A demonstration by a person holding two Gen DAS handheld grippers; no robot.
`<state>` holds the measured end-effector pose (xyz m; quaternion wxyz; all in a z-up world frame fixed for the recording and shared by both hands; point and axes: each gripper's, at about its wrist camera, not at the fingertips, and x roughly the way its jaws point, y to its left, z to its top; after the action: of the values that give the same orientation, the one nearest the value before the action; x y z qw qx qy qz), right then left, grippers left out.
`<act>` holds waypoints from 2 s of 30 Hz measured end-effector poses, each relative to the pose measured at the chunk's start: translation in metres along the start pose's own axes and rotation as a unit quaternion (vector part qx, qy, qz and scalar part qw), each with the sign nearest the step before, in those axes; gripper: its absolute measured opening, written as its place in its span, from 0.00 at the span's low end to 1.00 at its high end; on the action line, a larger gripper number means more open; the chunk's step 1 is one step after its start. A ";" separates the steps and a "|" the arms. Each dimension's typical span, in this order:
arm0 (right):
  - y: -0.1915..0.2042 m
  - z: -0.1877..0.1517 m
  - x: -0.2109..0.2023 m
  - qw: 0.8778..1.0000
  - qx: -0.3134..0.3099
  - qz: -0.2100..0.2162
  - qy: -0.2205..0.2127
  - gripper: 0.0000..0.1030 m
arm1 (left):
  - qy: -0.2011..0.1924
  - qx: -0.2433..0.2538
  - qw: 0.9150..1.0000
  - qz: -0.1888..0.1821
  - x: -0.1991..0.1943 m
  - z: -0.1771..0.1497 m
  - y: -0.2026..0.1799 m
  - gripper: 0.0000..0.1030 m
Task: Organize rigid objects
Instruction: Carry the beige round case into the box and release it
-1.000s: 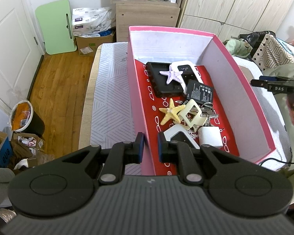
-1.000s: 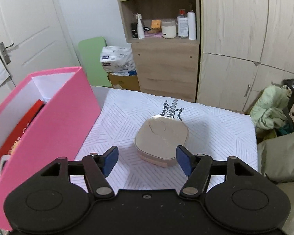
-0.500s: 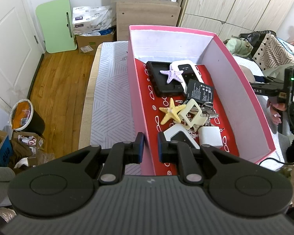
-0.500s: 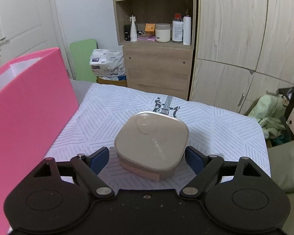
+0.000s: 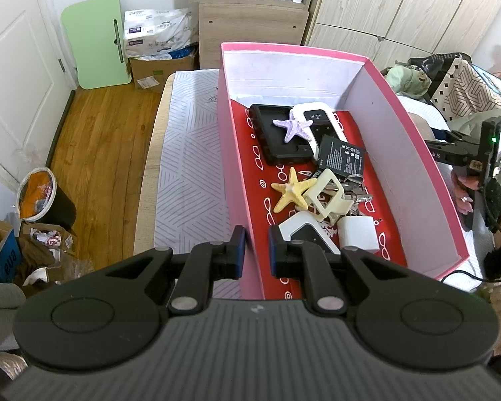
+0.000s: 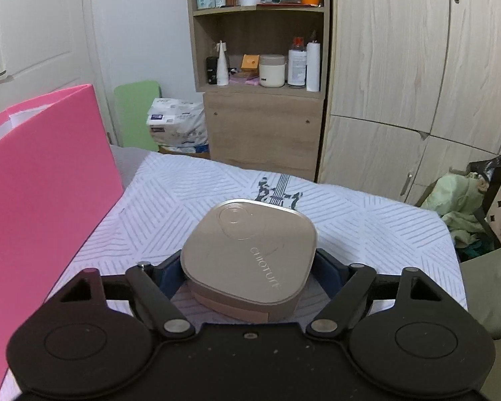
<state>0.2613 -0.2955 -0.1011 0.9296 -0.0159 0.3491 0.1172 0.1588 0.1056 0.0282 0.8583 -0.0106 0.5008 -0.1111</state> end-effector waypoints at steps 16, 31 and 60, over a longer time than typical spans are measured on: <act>0.039 0.012 -0.096 0.996 -0.014 0.057 -0.064 0.80 | 0.001 -0.003 1.000 0.005 0.000 0.000 -0.001 0.12; 0.135 0.029 -0.195 0.966 -0.126 0.196 -0.111 0.80 | -0.001 -0.001 1.000 0.005 -0.002 0.000 -0.001 0.12; 0.220 0.046 -0.030 0.887 -0.076 0.329 0.315 0.80 | -0.004 0.004 1.000 -0.006 -0.002 0.000 0.001 0.12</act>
<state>0.2183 -0.0824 -0.0352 0.6750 -0.0066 0.5990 0.4307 0.1579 0.1068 0.0292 0.8596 -0.0109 0.4970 -0.1185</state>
